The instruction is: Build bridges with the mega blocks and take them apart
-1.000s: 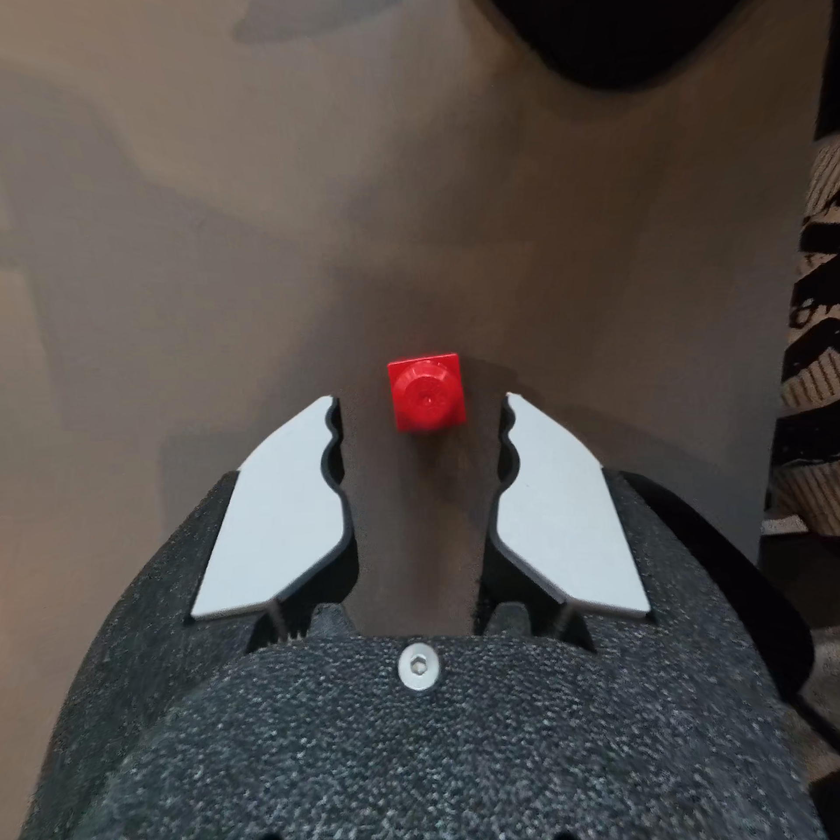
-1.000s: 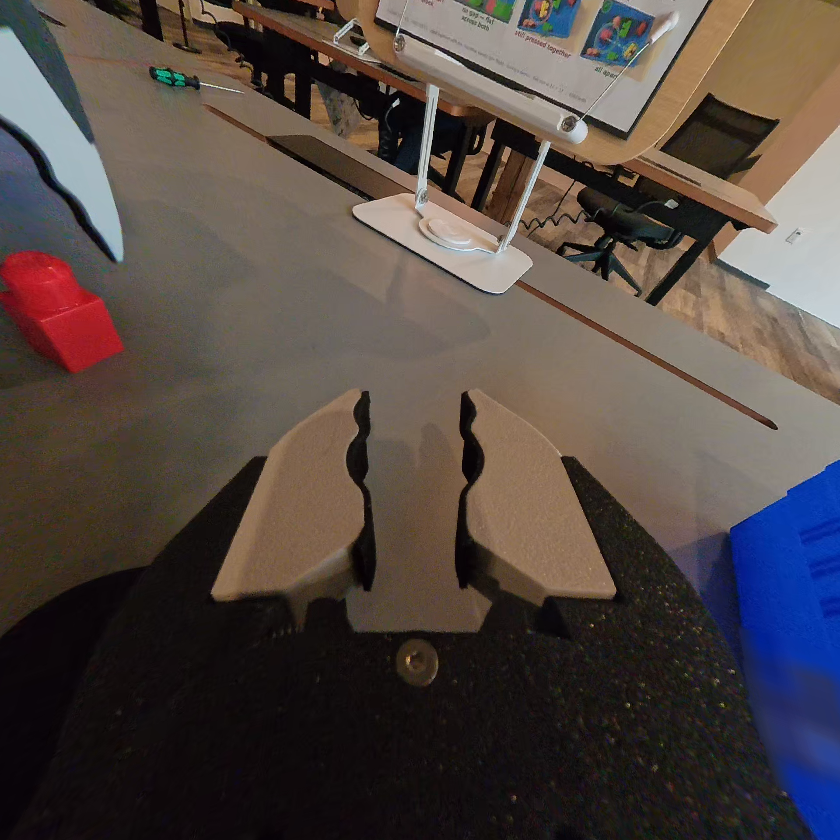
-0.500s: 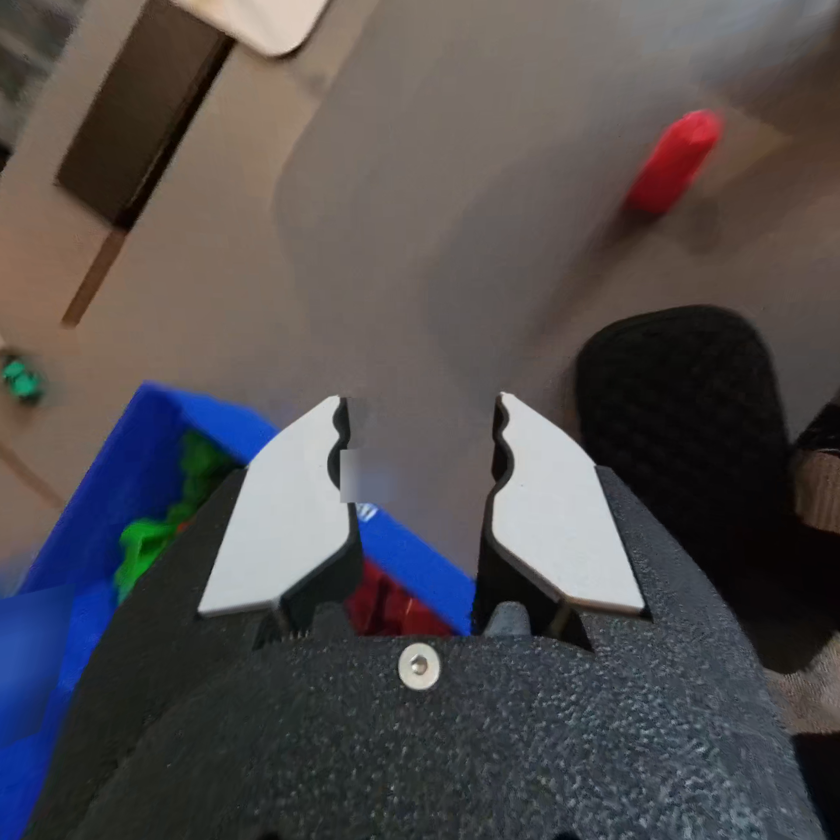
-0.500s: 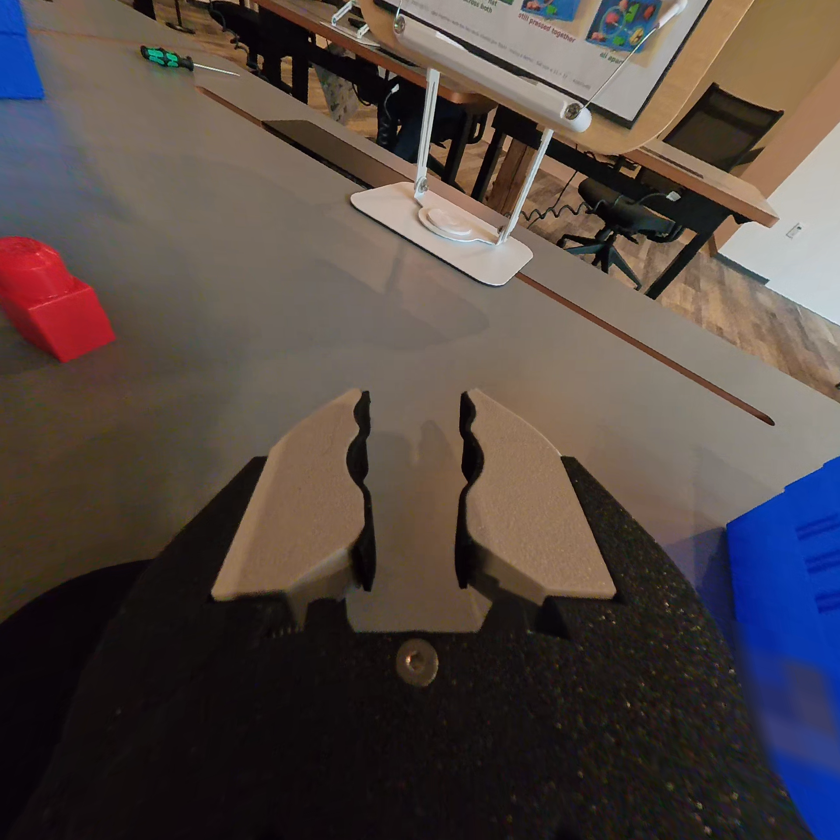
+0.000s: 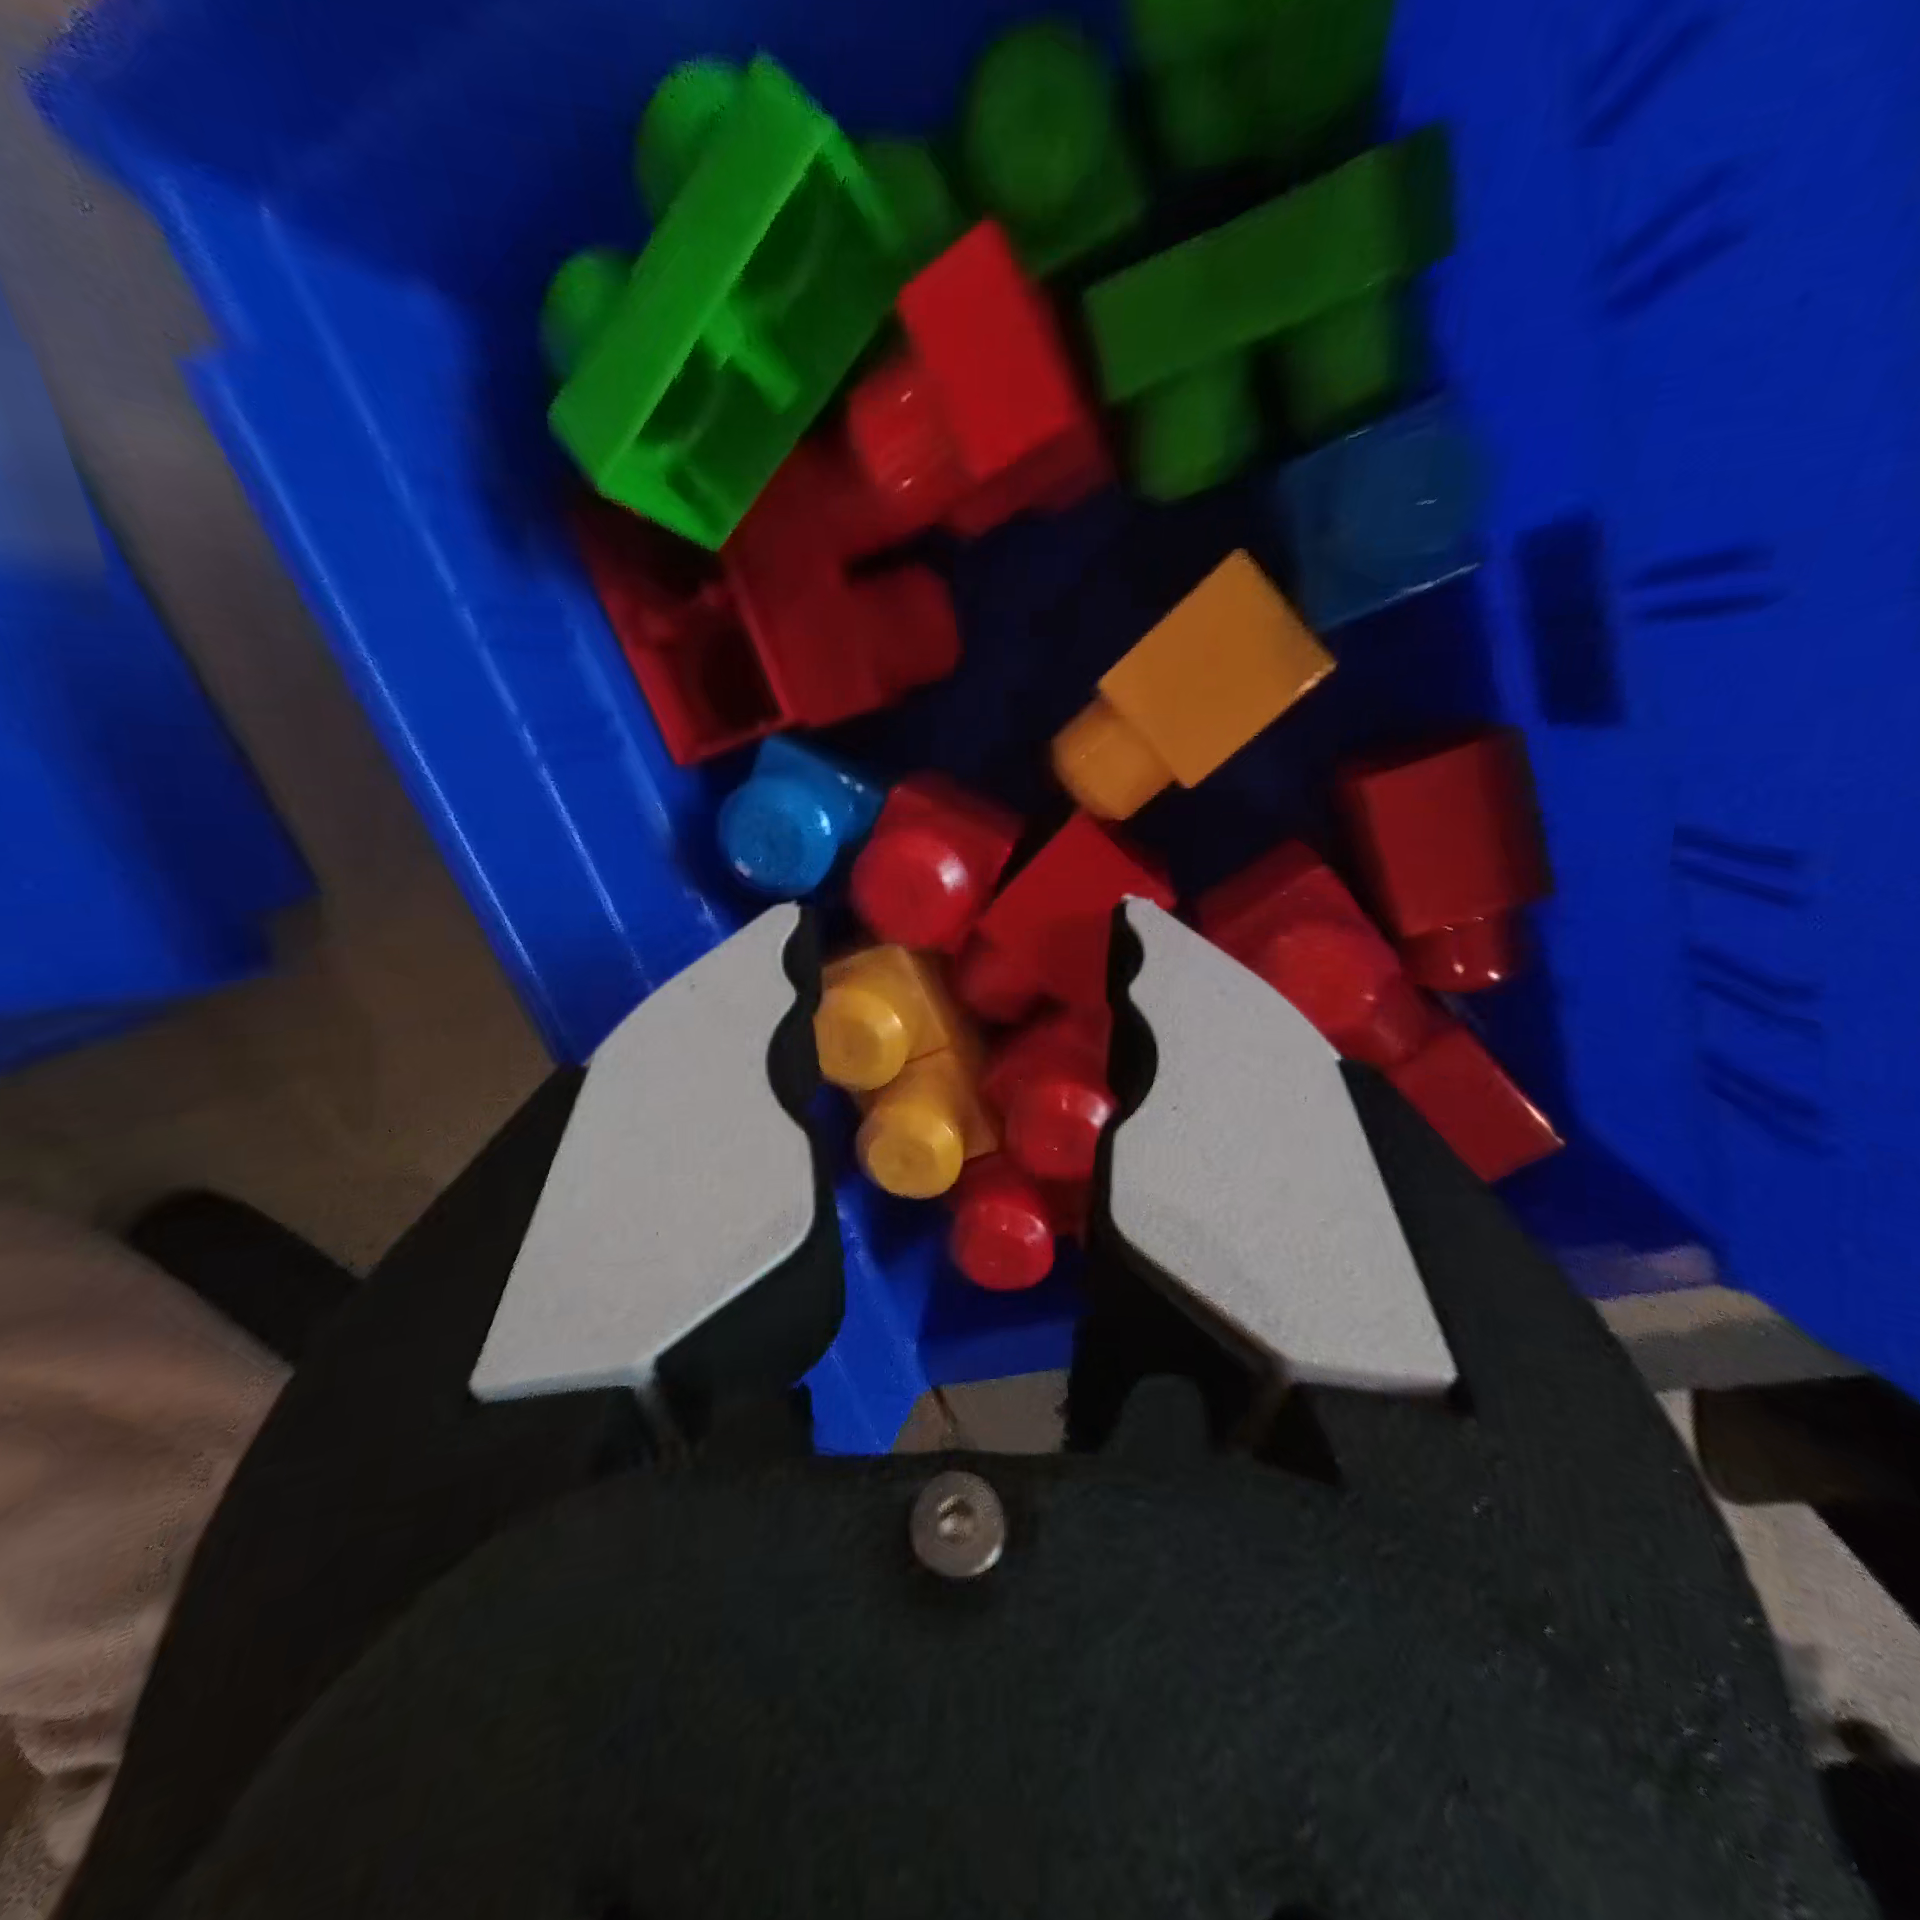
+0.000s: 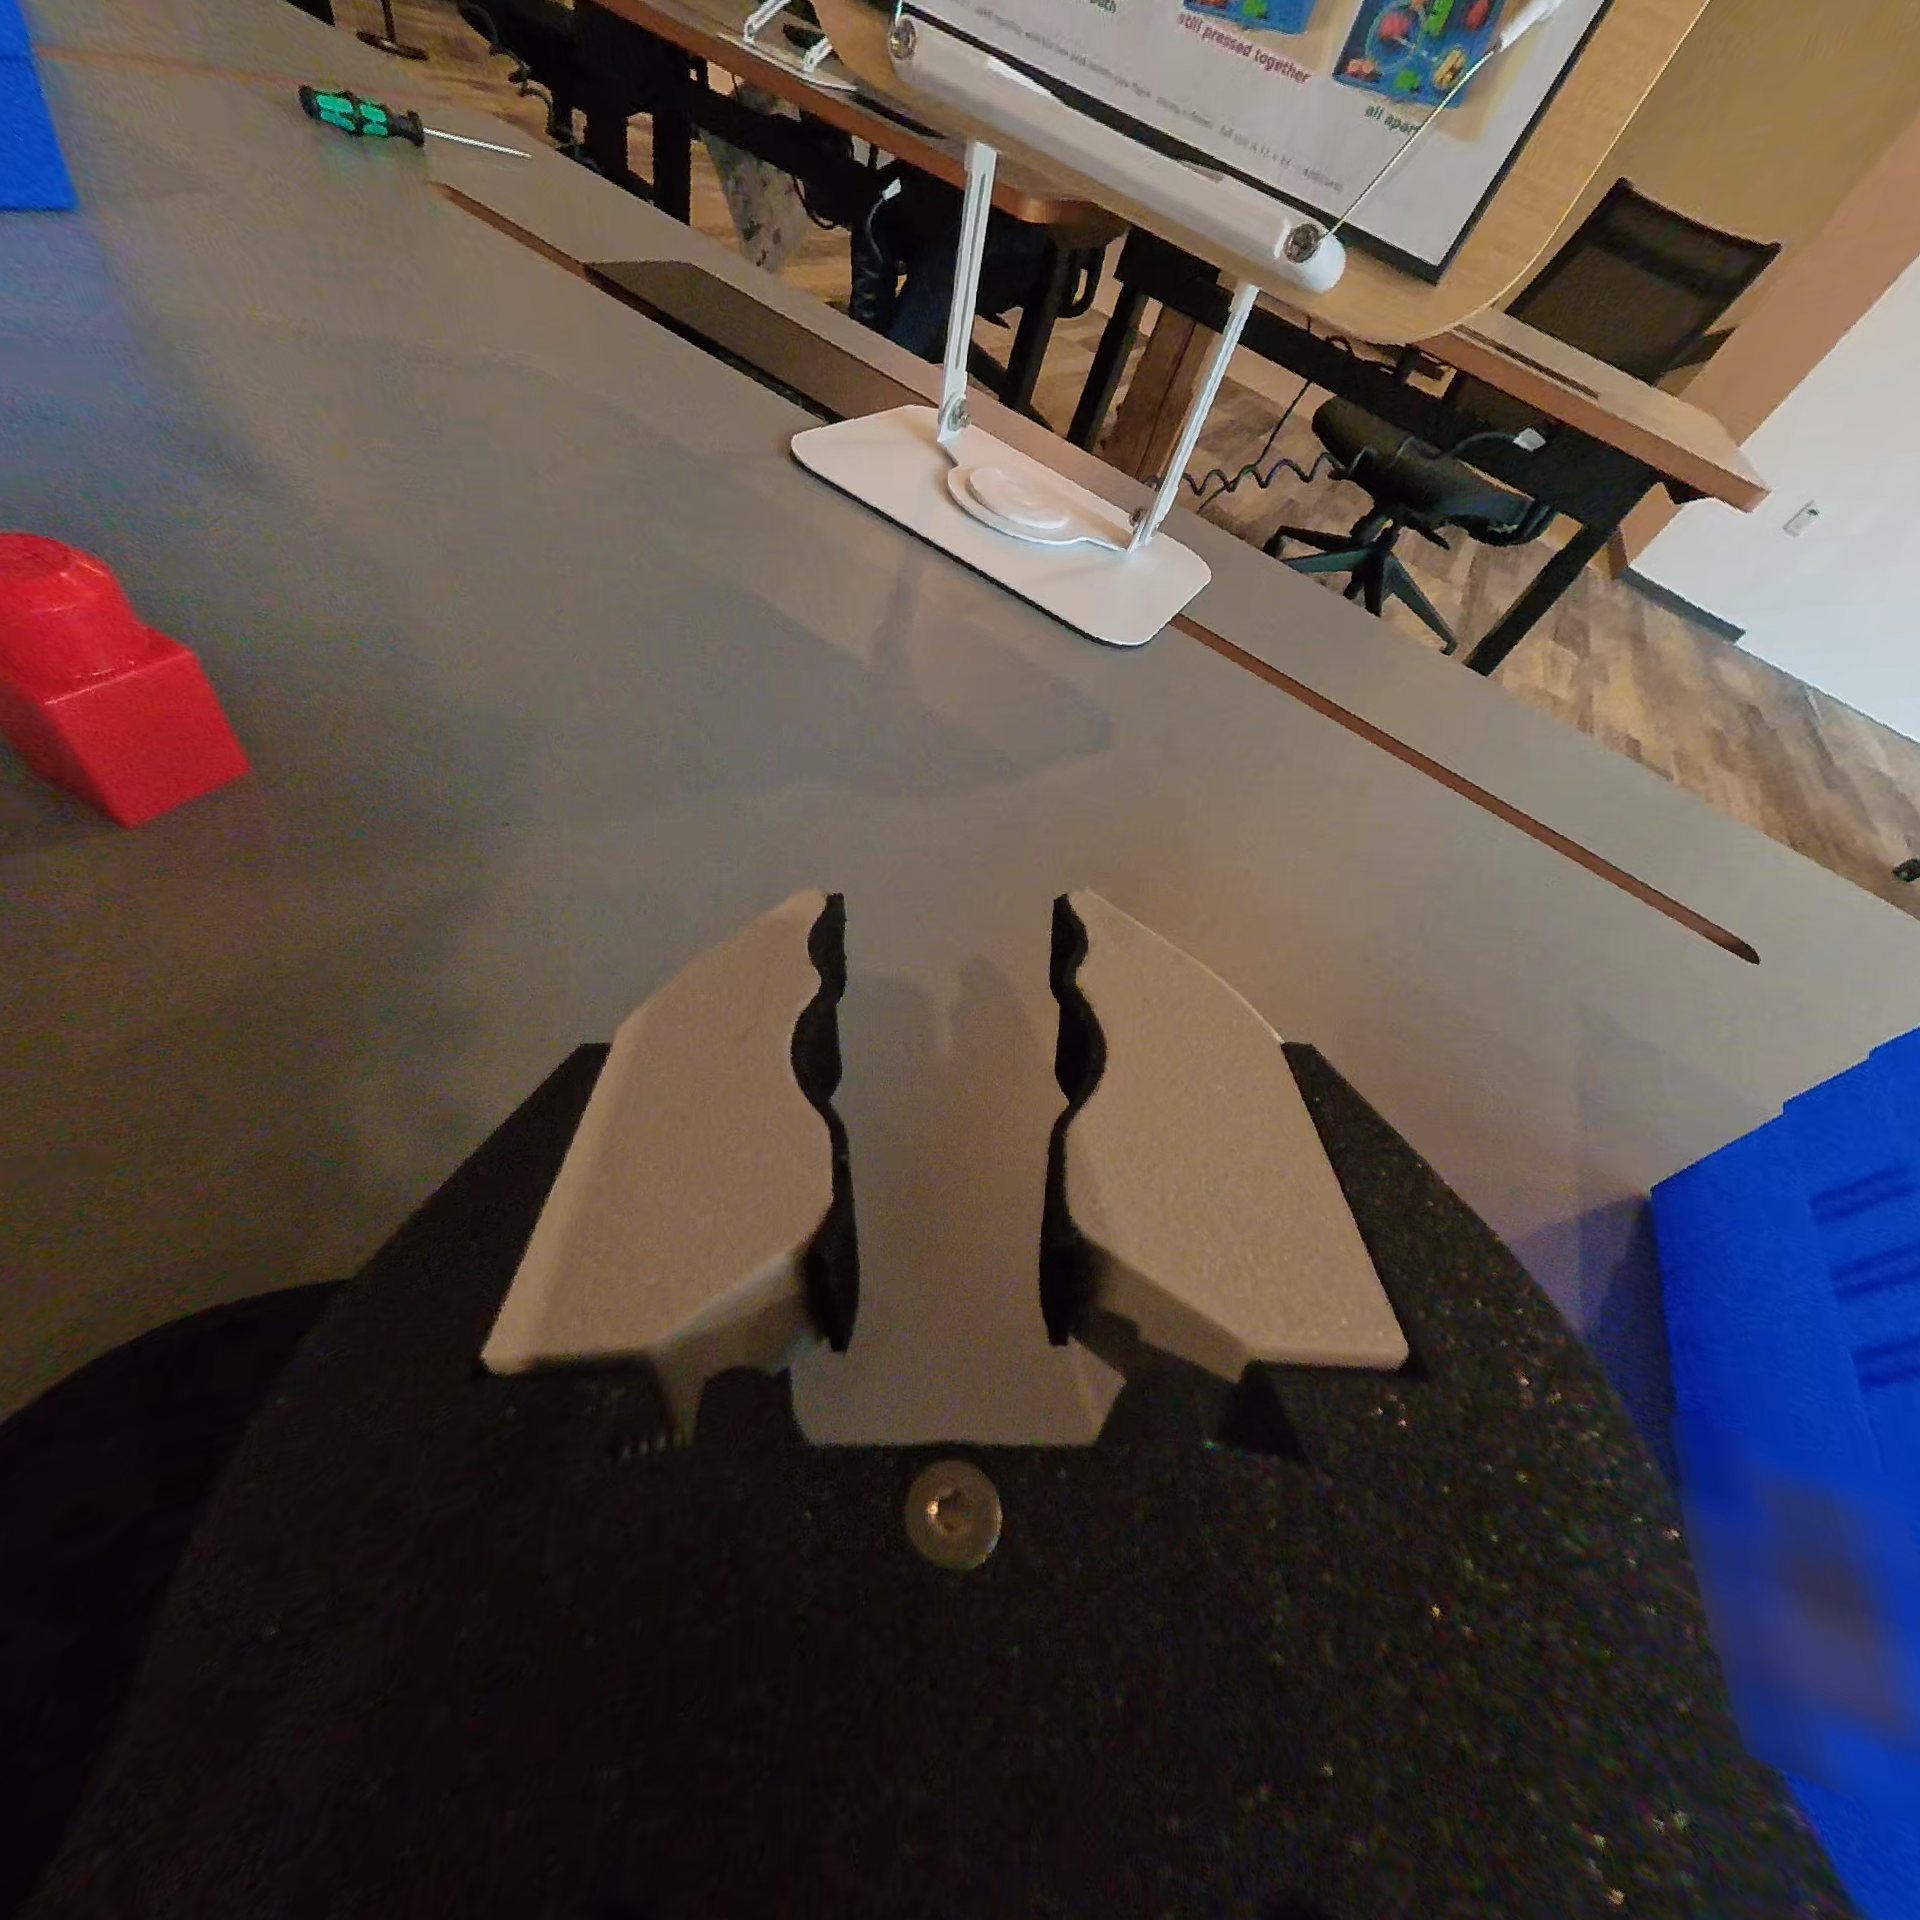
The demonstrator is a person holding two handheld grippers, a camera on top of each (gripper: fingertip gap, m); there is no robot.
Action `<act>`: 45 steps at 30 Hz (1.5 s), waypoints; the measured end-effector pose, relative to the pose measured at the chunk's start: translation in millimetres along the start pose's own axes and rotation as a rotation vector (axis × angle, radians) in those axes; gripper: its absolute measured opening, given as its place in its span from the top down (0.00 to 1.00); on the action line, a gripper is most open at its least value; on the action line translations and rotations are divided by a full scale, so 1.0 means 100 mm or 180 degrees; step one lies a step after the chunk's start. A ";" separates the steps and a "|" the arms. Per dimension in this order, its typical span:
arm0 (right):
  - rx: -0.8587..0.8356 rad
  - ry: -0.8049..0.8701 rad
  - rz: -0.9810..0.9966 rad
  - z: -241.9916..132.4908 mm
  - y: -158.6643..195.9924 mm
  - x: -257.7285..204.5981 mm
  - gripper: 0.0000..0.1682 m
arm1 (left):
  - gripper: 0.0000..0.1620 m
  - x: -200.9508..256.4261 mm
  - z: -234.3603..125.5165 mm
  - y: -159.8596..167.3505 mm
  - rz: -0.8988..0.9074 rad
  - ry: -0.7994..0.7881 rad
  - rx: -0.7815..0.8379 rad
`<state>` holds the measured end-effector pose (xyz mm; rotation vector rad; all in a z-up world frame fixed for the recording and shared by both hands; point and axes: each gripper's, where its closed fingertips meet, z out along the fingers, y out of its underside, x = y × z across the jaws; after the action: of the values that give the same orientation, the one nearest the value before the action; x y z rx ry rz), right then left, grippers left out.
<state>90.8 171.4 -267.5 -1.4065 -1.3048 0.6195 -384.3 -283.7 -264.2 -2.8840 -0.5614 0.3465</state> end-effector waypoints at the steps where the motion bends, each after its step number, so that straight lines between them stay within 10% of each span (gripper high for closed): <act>1: 0.0001 0.0001 0.0001 0.00 0.00 0.00 0.78 | 0.67 -0.03 0.05 0.04 -0.0096 -0.0012 -0.0054; 30: 0.0051 0.0018 -0.0001 -0.02 -0.02 0.02 0.77 | 0.83 -0.11 0.34 0.08 -0.0769 0.0228 -0.0187; 45: 0.0062 0.0017 -0.0012 -0.02 -0.03 0.01 0.77 | 0.83 0.87 -0.87 -0.80 0.0638 0.0219 0.0846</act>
<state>91.9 171.1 -263.7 -1.3887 -1.2938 0.6238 -310.5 -188.5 -179.7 -2.6854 -0.1968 0.3215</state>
